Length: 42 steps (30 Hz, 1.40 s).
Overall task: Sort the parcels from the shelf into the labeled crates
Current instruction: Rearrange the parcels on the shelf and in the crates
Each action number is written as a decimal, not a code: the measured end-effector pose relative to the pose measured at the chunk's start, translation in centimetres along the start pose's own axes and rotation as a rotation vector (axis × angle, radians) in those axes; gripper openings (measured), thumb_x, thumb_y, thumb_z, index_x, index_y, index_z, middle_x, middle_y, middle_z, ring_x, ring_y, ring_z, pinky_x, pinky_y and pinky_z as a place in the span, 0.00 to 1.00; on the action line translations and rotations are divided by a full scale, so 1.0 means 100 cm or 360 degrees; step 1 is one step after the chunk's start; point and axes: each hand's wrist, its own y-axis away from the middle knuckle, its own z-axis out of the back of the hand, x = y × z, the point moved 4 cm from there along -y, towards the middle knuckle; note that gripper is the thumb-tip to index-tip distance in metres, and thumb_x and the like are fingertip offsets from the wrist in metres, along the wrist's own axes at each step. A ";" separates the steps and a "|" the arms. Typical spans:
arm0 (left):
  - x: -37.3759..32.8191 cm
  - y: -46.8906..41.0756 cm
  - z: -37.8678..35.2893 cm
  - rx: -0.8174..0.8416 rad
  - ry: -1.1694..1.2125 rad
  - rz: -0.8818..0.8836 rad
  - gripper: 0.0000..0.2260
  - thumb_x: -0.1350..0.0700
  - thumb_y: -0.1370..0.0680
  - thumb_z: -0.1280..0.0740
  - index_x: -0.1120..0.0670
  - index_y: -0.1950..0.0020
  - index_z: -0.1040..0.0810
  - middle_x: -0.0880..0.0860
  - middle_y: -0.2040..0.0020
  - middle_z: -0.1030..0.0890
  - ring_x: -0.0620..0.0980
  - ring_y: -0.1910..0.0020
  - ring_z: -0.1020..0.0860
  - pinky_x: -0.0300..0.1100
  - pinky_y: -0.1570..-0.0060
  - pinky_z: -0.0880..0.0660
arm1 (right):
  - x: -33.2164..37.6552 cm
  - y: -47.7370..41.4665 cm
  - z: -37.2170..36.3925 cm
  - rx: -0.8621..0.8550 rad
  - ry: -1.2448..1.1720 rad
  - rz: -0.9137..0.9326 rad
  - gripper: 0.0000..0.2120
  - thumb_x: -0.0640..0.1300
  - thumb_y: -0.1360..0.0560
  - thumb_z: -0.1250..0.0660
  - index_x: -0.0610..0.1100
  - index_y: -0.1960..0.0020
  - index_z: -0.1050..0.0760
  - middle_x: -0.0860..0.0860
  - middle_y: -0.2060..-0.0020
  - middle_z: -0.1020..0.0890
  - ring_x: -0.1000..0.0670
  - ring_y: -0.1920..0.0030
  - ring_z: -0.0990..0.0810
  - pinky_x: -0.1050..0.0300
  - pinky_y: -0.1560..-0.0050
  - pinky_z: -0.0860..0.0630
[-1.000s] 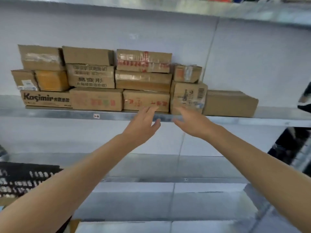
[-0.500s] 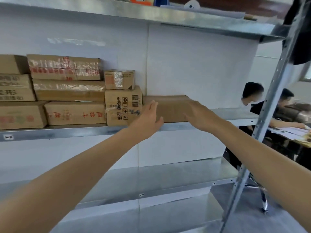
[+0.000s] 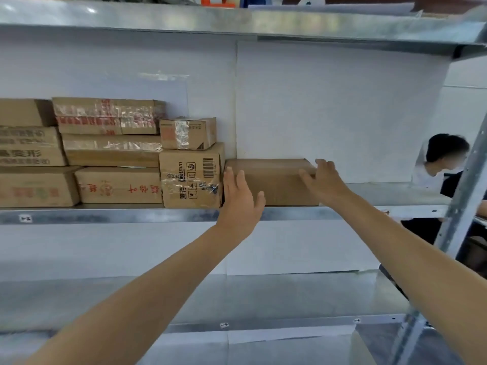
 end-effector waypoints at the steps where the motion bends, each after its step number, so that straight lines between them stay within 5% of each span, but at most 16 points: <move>1: -0.003 -0.001 -0.001 -0.0066 0.0065 0.0022 0.30 0.51 0.17 0.41 0.62 0.21 0.50 0.61 0.20 0.52 0.55 0.20 0.55 0.45 0.25 0.53 | -0.004 -0.006 -0.003 -0.0010 -0.0041 -0.0043 0.31 0.56 0.18 0.43 0.37 0.23 0.43 0.40 0.28 0.36 0.39 0.31 0.32 0.45 0.36 0.30; 5: -0.007 -0.019 0.006 -0.0325 0.0410 0.0285 0.25 0.55 0.18 0.39 0.63 0.25 0.39 0.60 0.29 0.32 0.56 0.27 0.42 0.49 0.30 0.38 | -0.025 -0.021 -0.007 0.0116 -0.0324 -0.0192 0.33 0.59 0.20 0.38 0.37 0.26 0.40 0.42 0.31 0.30 0.41 0.34 0.28 0.51 0.45 0.31; 9: -0.013 -0.033 0.003 -0.0293 0.0625 0.0431 0.16 0.57 0.20 0.39 0.55 0.32 0.30 0.54 0.39 0.25 0.53 0.34 0.32 0.52 0.36 0.30 | -0.046 -0.037 0.008 0.0098 -0.0673 -0.0327 0.36 0.55 0.22 0.33 0.37 0.23 0.43 0.43 0.27 0.33 0.42 0.30 0.30 0.44 0.32 0.29; 14: -0.003 -0.037 -0.001 -0.0358 0.0746 0.0462 0.08 0.55 0.20 0.37 0.52 0.42 0.25 0.54 0.40 0.25 0.49 0.44 0.25 0.42 0.40 0.27 | -0.073 -0.053 0.025 0.0041 -0.0713 -0.0416 0.12 0.49 0.23 0.34 0.40 0.49 0.29 0.43 0.51 0.26 0.44 0.52 0.26 0.50 0.50 0.26; 17: -0.005 -0.039 -0.013 0.0001 0.0504 0.0625 0.22 0.45 0.18 0.40 0.59 0.31 0.31 0.55 0.37 0.27 0.55 0.37 0.30 0.45 0.42 0.34 | -0.078 -0.050 0.022 0.0134 -0.0854 -0.0506 0.20 0.52 0.21 0.36 0.36 0.40 0.28 0.43 0.46 0.23 0.43 0.46 0.23 0.49 0.47 0.24; 20: -0.008 -0.037 -0.023 0.0257 0.0646 0.0765 0.30 0.40 0.17 0.45 0.63 0.28 0.33 0.58 0.36 0.25 0.56 0.38 0.27 0.44 0.46 0.35 | -0.081 -0.046 0.011 0.0223 -0.1003 -0.0599 0.28 0.58 0.22 0.37 0.37 0.32 0.32 0.44 0.40 0.24 0.42 0.40 0.24 0.46 0.37 0.25; 23: 0.000 -0.034 -0.027 0.0112 0.0847 0.0845 0.26 0.37 0.19 0.45 0.60 0.48 0.24 0.57 0.52 0.22 0.55 0.50 0.25 0.46 0.51 0.32 | -0.085 -0.040 0.004 0.0167 -0.1108 -0.0643 0.41 0.65 0.28 0.34 0.37 0.27 0.36 0.46 0.37 0.27 0.43 0.38 0.26 0.43 0.32 0.28; 26: 0.002 -0.023 -0.026 0.0014 0.1028 0.0942 0.23 0.36 0.19 0.44 0.54 0.61 0.31 0.50 0.62 0.30 0.49 0.60 0.30 0.45 0.52 0.35 | -0.087 -0.030 0.003 0.0098 -0.1166 -0.0654 0.53 0.72 0.44 0.31 0.38 0.31 0.32 0.46 0.38 0.24 0.43 0.39 0.24 0.44 0.33 0.26; 29: -0.009 -0.013 -0.015 -0.0038 0.1168 0.0921 0.19 0.37 0.20 0.42 0.50 0.62 0.33 0.46 0.62 0.32 0.42 0.63 0.33 0.45 0.49 0.35 | -0.088 -0.010 0.015 0.0035 -0.1232 -0.0552 0.34 0.67 0.35 0.28 0.42 0.43 0.23 0.47 0.41 0.20 0.46 0.40 0.21 0.45 0.33 0.26; 32: -0.009 0.004 -0.006 -0.0031 0.1290 0.0795 0.14 0.38 0.21 0.37 0.47 0.55 0.25 0.44 0.54 0.24 0.45 0.52 0.25 0.43 0.46 0.32 | -0.091 0.030 0.035 0.0008 -0.1352 -0.0379 0.17 0.59 0.27 0.28 0.47 0.49 0.21 0.51 0.44 0.17 0.49 0.40 0.20 0.47 0.32 0.26; 36: 0.004 0.048 0.003 -0.0101 0.1524 0.0725 0.14 0.41 0.24 0.31 0.51 0.48 0.18 0.48 0.48 0.17 0.47 0.43 0.21 0.46 0.35 0.27 | -0.097 0.099 0.046 -0.0010 -0.1370 -0.0286 0.19 0.56 0.25 0.29 0.46 0.39 0.22 0.53 0.44 0.16 0.53 0.41 0.19 0.54 0.36 0.25; 42: 0.005 0.111 0.012 -0.0184 0.1640 0.0724 0.11 0.46 0.23 0.30 0.50 0.45 0.17 0.45 0.48 0.16 0.43 0.43 0.20 0.46 0.36 0.26 | -0.096 0.166 0.042 -0.0187 -0.1282 -0.0354 0.20 0.60 0.26 0.31 0.52 0.38 0.24 0.64 0.48 0.18 0.59 0.43 0.20 0.55 0.40 0.25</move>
